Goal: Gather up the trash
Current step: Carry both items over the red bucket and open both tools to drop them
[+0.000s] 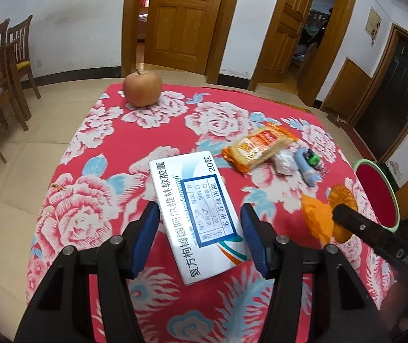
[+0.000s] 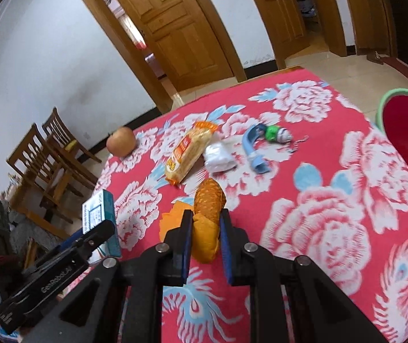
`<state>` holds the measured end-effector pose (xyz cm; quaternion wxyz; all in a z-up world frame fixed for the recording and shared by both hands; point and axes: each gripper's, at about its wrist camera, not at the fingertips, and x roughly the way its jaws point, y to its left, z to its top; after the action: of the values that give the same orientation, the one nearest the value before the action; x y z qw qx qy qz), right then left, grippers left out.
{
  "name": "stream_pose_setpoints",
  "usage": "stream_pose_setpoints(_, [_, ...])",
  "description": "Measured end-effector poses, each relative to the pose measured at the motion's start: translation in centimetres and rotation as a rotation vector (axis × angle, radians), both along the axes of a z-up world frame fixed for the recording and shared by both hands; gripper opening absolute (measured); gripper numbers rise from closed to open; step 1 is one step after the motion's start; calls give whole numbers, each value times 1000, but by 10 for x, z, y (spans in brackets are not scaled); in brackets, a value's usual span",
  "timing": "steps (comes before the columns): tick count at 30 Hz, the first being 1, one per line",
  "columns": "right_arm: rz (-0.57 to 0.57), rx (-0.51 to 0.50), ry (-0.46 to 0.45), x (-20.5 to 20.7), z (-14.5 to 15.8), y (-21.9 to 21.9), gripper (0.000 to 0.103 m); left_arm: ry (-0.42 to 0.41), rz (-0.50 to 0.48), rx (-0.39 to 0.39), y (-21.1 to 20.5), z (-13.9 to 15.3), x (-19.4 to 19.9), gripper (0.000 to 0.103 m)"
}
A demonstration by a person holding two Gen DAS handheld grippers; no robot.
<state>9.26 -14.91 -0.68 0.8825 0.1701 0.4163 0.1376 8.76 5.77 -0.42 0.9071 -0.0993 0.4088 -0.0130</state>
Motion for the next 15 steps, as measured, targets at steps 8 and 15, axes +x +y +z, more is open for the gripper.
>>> stream_pose_setpoints(8, [-80, 65, -35, -20, 15, -47, 20, 4, -58, -7, -31, 10, -7, 59])
stream_pose_setpoints(15, [-132, 91, -81, -33, 30, -84, 20, -3, -97, -18, -58, 22, -7, 59])
